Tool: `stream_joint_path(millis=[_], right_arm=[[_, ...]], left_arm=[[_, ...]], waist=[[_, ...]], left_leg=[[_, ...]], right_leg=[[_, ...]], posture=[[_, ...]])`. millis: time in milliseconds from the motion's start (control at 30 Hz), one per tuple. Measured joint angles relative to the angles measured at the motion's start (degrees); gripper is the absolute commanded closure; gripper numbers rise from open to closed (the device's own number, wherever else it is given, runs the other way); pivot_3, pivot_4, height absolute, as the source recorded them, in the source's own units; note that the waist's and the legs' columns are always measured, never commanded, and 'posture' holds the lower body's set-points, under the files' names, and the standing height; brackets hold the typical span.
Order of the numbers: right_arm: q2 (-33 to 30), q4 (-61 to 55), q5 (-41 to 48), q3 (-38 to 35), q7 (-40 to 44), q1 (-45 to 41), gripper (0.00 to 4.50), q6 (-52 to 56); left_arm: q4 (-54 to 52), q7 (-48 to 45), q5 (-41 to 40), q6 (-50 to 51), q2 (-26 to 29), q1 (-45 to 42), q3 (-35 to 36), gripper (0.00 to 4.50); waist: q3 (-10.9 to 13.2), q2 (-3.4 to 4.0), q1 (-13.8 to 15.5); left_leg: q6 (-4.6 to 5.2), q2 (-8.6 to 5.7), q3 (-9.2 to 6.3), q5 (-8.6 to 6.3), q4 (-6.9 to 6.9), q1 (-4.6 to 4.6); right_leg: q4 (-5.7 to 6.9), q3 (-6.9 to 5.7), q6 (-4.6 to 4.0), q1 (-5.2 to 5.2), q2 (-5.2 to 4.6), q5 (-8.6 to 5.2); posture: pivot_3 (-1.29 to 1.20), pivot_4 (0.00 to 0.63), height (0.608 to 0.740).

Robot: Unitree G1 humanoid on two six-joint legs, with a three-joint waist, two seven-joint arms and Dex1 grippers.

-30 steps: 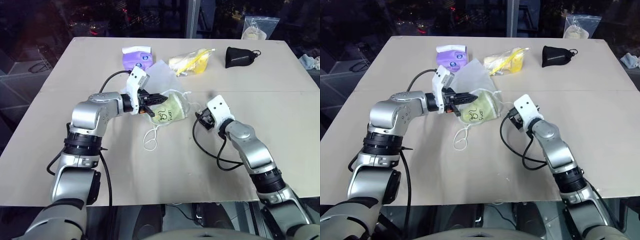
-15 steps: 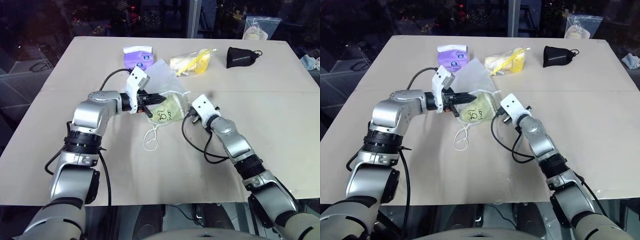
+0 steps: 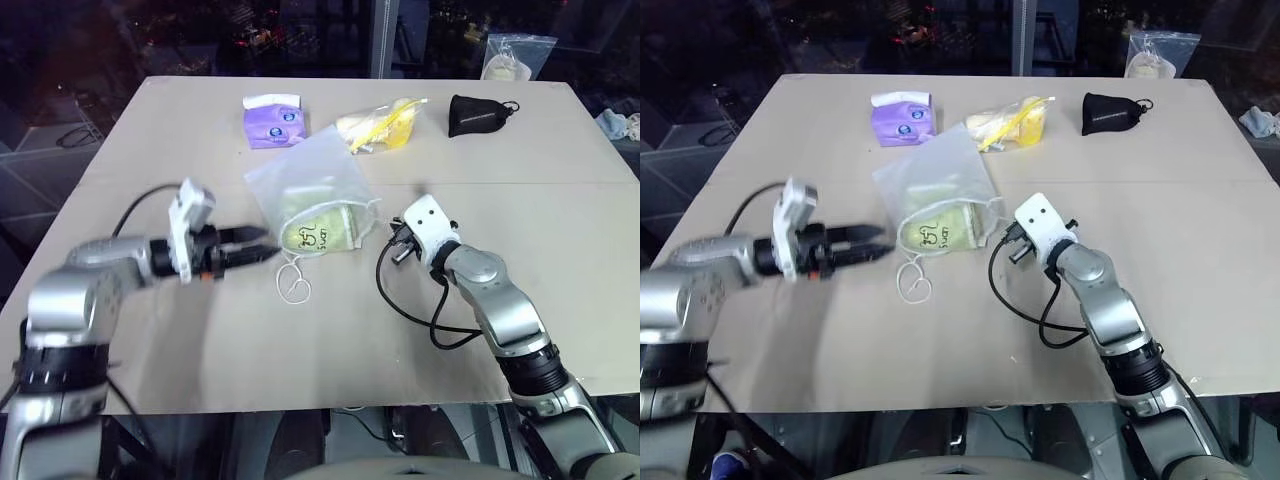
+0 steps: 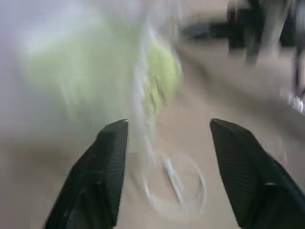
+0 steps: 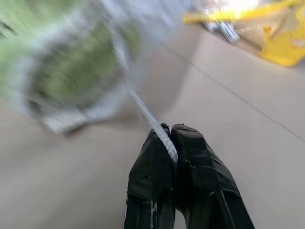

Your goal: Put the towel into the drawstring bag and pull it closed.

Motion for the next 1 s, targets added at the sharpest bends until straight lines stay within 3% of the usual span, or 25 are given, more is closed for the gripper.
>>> stream_joint_path(millis=[100, 267, 433, 533, 600, 633, 800, 1000], right_arm=[[-0.09, -1.22, 0.48, -0.01, 0.19, 0.46, 4.50, 1.75], [-0.38, -2.70, 1.37, 0.01, 0.57, 0.81, 4.50, 3.39], [-1.12, -3.12, 1.42, -0.27, 0.42, 0.89, 4.50, 4.40], [-1.12, -4.29, 1.43, -0.30, 0.01, 1.03, 4.50, 4.78], [-1.00, -4.81, 1.43, -0.37, -0.44, 1.06, 4.50, 4.78], [-0.93, -5.03, 1.44, -0.54, -0.66, 1.08, 4.50, 4.78], [-1.20, -5.52, 1.36, -6.68, -4.21, -1.05, 4.50, 3.97], [-9.98, -7.91, 1.86, -13.29, -2.22, -15.07, 4.50, 3.79]], left_arm=[[-0.09, 3.89, 6.52, -7.96, -2.41, 3.74, -3.18, 1.99], [2.74, 18.18, 16.87, -17.28, -12.84, 1.42, -8.38, 1.99], [4.11, 24.11, 20.36, -19.53, -17.91, -0.72, -10.99, 1.99], [5.42, 27.33, 22.73, -21.33, -19.40, -1.64, -12.52, 3.24], [6.57, 29.20, 24.56, -23.03, -19.60, -1.76, -13.47, 4.19], [7.14, 29.93, 25.55, -24.24, -19.58, -1.71, -13.60, 4.45], [14.41, 35.64, 30.23, -37.45, -15.80, -2.98, -10.61, 4.45], [22.65, 37.93, 28.86, -44.58, -6.58, -27.10, -0.78, 4.45]], waist=[[-0.03, -0.05, 1.14], [-0.21, -0.24, 1.86], [-0.26, -0.24, 1.65], [-0.27, -0.23, 1.60], [-0.27, -0.23, 1.38], [-0.27, -0.22, 1.26], [-0.18, -0.23, 0.87], [-0.03, -0.33, 1.95]], left_leg=[[-0.03, -0.04, 0.05, 0.03, 0.15, -0.01], [-0.06, -0.10, 0.08, 0.07, 0.26, 0.10], [-0.06, -0.08, 0.05, 0.06, 0.23, 0.18], [-0.06, -0.07, 0.02, 0.06, 0.17, 0.35], [-0.05, -0.06, 0.07, 0.06, 0.10, 0.75], [-0.05, -0.04, 0.06, 0.06, 0.06, 0.99], [-0.05, 0.11, 0.04, 0.06, 0.06, 1.04], [-0.09, 0.08, -0.09, 0.09, 0.02, 0.64]], right_leg=[[0.00, 0.01, -0.29, 0.04, -0.03, -0.08], [-0.05, -0.02, -0.06, 0.32, -0.06, 0.07], [0.00, -0.03, -0.05, 0.34, -0.02, 0.08], [0.05, -0.03, -0.05, 0.48, 0.01, 0.07], [0.04, 0.00, -0.05, 0.81, 0.02, 0.05], [0.03, -0.01, -0.08, 0.98, 0.02, 0.01], [0.07, -0.01, -0.29, 0.92, 0.18, -0.08], [-0.17, -0.20, -0.27, 0.78, 0.19, 0.20]], posture=[[0.00, 0.150, 0.740], [0.00, 0.150, 0.740], [0.00, 0.150, 0.740], [0.00, 0.150, 0.740], [0.00, 0.150, 0.740], [0.00, 0.150, 0.740], [0.00, 0.150, 0.740], [0.00, 0.150, 0.740]])
